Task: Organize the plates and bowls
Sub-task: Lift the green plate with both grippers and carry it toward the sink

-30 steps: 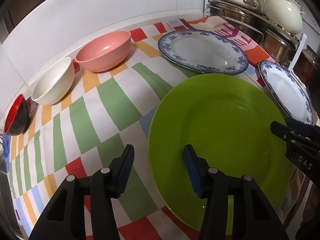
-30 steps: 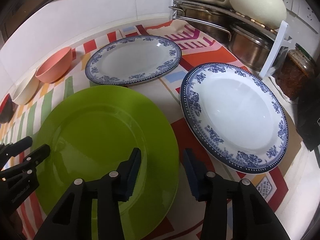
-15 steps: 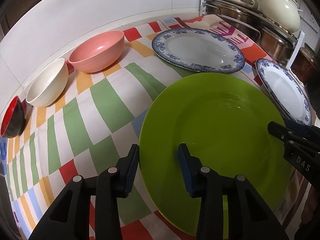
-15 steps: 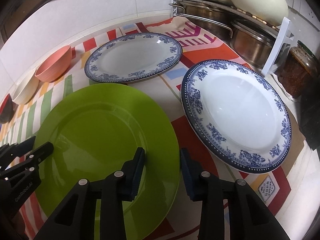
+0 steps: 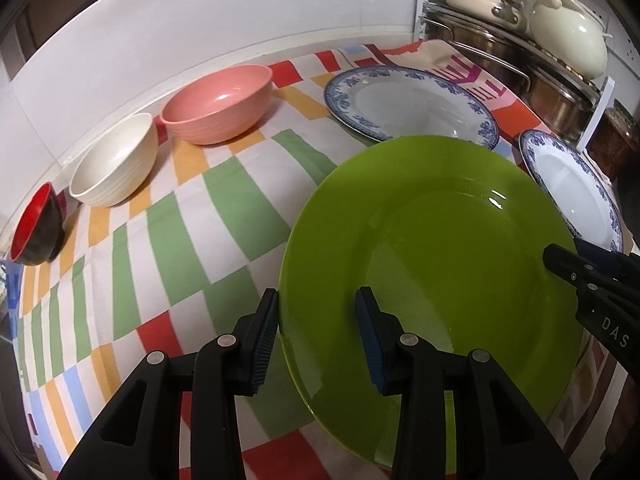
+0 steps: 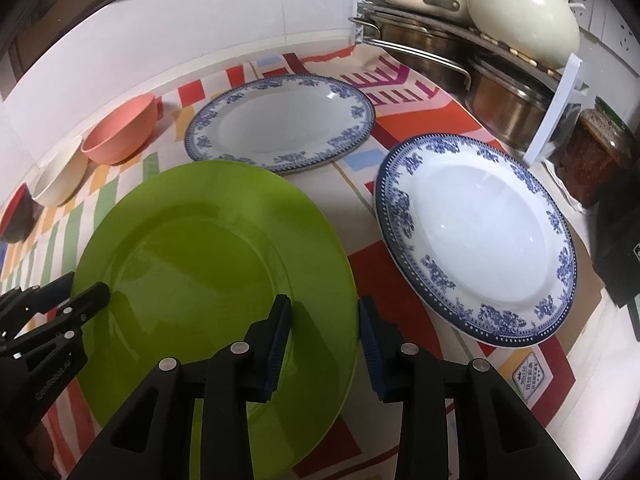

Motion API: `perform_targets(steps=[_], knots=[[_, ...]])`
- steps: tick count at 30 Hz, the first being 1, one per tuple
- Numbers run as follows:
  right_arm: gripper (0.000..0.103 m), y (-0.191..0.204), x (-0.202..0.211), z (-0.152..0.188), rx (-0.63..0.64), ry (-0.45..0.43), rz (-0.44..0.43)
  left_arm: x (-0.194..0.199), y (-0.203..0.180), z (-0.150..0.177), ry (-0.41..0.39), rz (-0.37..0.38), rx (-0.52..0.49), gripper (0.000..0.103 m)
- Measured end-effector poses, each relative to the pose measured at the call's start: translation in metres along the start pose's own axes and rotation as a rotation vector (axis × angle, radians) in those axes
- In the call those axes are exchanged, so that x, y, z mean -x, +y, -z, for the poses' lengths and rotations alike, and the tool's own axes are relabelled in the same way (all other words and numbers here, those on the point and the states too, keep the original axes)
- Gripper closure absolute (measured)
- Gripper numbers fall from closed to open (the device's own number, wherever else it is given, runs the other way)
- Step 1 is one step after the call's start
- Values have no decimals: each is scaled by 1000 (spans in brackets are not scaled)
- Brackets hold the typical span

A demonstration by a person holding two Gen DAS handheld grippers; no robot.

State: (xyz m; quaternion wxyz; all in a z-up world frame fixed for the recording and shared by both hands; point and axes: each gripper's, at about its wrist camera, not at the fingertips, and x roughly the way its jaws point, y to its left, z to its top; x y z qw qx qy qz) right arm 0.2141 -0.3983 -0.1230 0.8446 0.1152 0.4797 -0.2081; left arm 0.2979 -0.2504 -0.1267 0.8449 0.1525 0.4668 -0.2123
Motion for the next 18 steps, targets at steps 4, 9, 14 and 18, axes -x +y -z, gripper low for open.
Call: perform_targets(steps=[4,9,14,18], knots=[[68,12,8,-3,24,-14,-7,8,11,4,-11,-12,22,65],[68,29,16,-5,45,-19,-29,23,32,11,-30,-33,57,65],[68,54,28,-6,83,-33,-52,38,57,21,-42,-54,107,65],[68,79,38,-5,122,-44,-77,50,81,33,-54,-81,147,65]])
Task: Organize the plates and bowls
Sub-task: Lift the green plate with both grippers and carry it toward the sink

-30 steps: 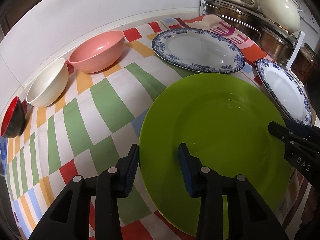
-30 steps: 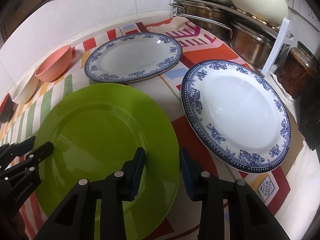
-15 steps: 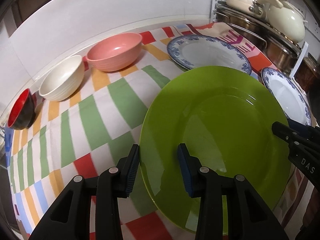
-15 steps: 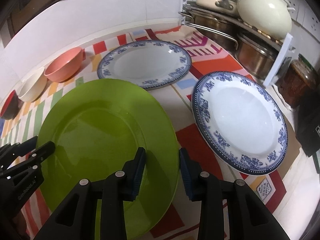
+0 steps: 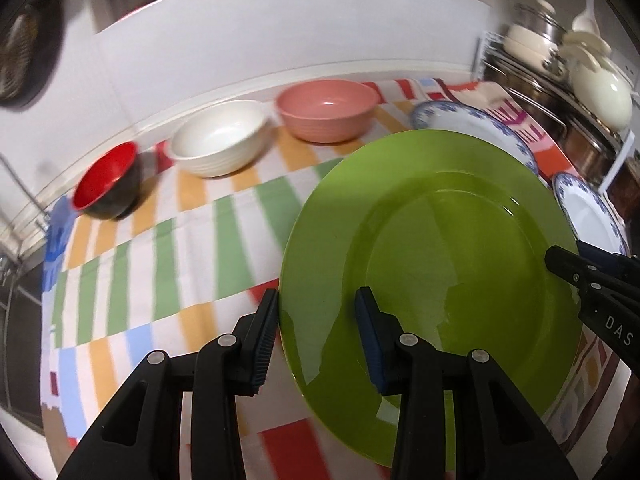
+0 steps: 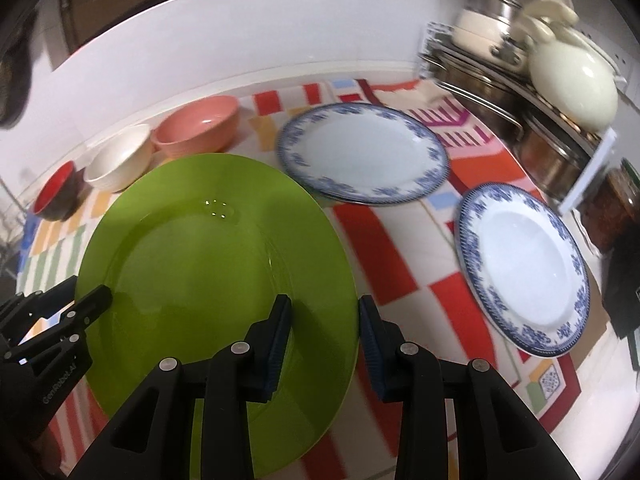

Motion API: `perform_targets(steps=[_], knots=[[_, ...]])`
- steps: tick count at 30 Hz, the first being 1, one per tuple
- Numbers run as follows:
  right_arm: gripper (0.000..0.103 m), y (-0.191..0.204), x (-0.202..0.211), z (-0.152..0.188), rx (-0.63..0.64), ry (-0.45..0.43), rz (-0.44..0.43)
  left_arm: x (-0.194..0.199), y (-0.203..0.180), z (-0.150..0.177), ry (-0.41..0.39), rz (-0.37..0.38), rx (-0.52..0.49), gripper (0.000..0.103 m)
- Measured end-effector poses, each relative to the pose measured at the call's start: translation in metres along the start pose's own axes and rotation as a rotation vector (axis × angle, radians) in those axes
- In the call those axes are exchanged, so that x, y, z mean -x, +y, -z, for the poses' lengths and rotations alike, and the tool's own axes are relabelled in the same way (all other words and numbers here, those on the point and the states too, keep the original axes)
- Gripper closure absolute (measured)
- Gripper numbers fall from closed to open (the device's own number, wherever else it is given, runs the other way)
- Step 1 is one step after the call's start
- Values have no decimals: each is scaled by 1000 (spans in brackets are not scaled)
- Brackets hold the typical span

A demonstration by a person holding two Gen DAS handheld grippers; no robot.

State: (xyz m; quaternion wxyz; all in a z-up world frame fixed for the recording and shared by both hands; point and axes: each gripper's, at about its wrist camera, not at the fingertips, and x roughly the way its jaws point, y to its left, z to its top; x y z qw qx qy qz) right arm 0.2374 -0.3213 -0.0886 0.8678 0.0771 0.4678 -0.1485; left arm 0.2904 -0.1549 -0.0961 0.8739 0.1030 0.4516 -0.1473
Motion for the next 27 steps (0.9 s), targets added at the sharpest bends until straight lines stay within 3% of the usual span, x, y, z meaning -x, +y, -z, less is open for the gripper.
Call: perform_targets(steps=[16,27], knots=[[68,118,21,8,184,-40,-143,46,112,43,-18,-149,174,65],[68,185,18,21,289,-24,-225,53,174,77,14,-225,276,65]])
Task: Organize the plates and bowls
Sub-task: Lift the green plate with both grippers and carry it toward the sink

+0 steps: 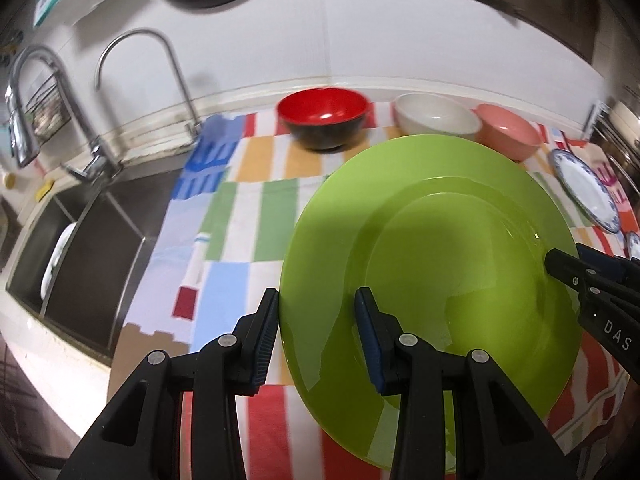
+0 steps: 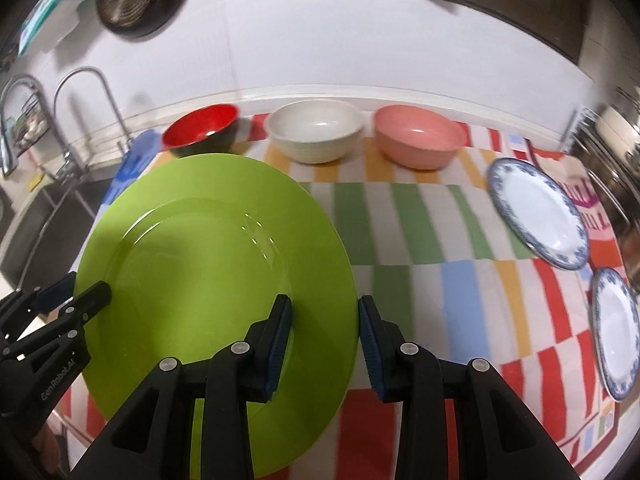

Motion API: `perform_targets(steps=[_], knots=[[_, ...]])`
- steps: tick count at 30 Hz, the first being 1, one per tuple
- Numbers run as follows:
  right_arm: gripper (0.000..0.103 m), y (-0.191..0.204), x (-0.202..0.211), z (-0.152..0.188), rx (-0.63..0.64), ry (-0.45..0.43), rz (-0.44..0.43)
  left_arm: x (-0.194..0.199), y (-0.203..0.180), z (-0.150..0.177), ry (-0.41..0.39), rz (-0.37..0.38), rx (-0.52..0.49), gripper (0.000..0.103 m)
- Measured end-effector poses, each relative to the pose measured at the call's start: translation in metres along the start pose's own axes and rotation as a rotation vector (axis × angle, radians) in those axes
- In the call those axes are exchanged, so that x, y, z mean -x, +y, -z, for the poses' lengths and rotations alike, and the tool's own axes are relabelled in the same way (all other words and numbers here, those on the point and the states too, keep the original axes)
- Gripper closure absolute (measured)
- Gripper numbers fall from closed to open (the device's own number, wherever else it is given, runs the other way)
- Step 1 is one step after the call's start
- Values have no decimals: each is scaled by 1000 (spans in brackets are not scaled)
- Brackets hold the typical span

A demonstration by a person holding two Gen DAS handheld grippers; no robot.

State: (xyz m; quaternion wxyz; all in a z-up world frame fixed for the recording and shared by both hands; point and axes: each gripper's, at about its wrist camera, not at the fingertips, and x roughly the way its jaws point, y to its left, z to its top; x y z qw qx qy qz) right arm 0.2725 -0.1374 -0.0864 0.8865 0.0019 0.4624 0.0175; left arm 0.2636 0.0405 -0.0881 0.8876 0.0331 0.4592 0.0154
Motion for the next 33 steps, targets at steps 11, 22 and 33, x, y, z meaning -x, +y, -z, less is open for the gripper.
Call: perform_targets(steps=[11,22,33], knots=[[68,35,-31,-3,60,70,-50,-23,31,12,72,-47,60,65],[68,48,-52,-2,84,122,-69,-37,42,19,112,-67,78,65],[68,52,-62,3,91,156,-66,-47,41,23,134,-77,69,66]])
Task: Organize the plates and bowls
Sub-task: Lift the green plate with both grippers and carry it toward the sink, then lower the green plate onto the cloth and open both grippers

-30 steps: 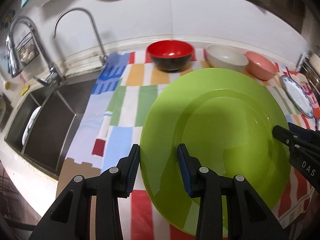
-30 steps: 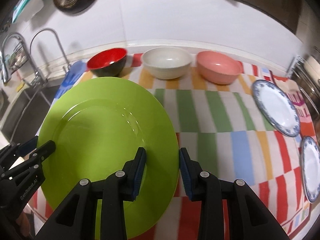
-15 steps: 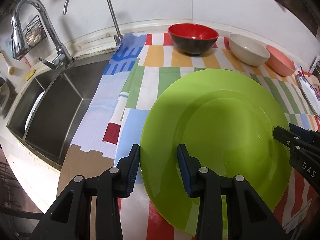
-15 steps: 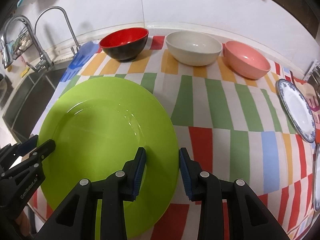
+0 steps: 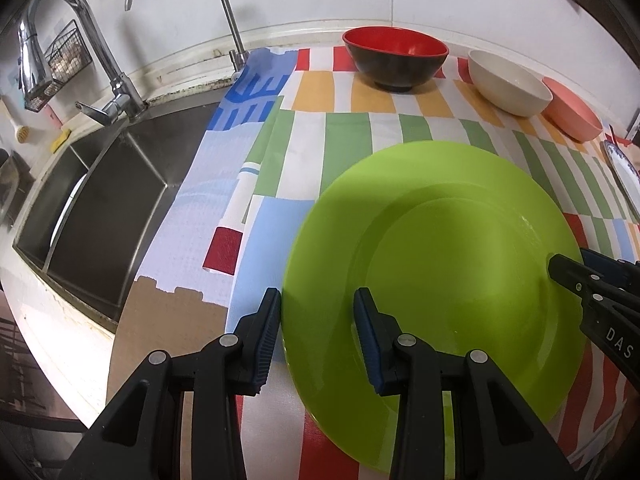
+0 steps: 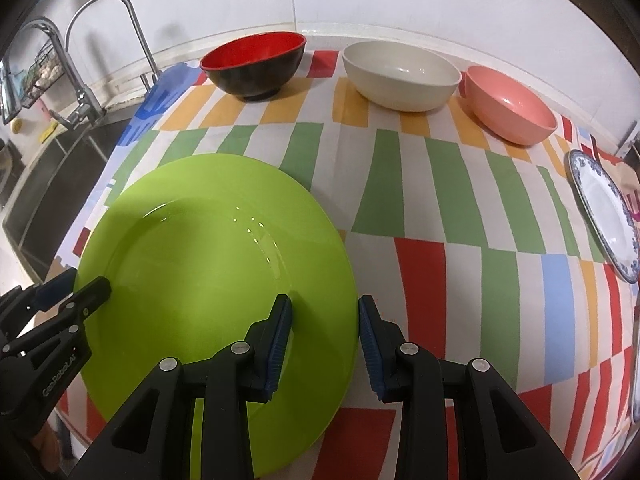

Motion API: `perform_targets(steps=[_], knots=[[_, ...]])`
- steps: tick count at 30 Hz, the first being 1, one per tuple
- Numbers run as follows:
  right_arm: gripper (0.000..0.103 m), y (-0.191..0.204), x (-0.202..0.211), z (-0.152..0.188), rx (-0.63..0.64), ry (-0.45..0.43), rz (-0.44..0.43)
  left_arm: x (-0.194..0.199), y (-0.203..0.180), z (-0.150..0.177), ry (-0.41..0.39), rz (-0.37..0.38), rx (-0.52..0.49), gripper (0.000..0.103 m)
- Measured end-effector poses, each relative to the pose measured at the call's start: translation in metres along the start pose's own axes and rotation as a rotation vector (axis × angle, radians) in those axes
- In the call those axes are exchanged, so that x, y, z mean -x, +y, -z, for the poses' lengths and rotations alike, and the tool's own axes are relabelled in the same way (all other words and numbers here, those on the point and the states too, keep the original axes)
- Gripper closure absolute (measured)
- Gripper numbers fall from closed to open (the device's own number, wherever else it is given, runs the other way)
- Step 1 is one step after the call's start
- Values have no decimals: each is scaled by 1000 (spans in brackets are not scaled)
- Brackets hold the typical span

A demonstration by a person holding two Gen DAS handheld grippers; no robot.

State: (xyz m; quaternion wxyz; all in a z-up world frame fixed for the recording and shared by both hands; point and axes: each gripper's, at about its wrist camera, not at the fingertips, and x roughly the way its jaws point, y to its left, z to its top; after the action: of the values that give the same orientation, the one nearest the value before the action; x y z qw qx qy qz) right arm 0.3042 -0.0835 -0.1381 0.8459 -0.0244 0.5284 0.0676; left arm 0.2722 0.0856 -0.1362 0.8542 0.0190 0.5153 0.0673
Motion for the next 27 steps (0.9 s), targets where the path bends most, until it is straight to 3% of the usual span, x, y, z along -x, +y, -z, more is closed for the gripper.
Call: perform_targets(steps=[13,22,24,27], knots=[[68,1,-2,1,-13,-10,2,4,0,-1,-21,-10,-3,66],[66,-16,30,1,-50,-103,31,34,-17,-16,-110,41,-49,43],[58,-24,41,3,-68,-129,39,41,-25,-19,-128,65,-67,41],[50,-37,57,6,-98,-171,68,52,-38,-22,-164,91,-88,27]])
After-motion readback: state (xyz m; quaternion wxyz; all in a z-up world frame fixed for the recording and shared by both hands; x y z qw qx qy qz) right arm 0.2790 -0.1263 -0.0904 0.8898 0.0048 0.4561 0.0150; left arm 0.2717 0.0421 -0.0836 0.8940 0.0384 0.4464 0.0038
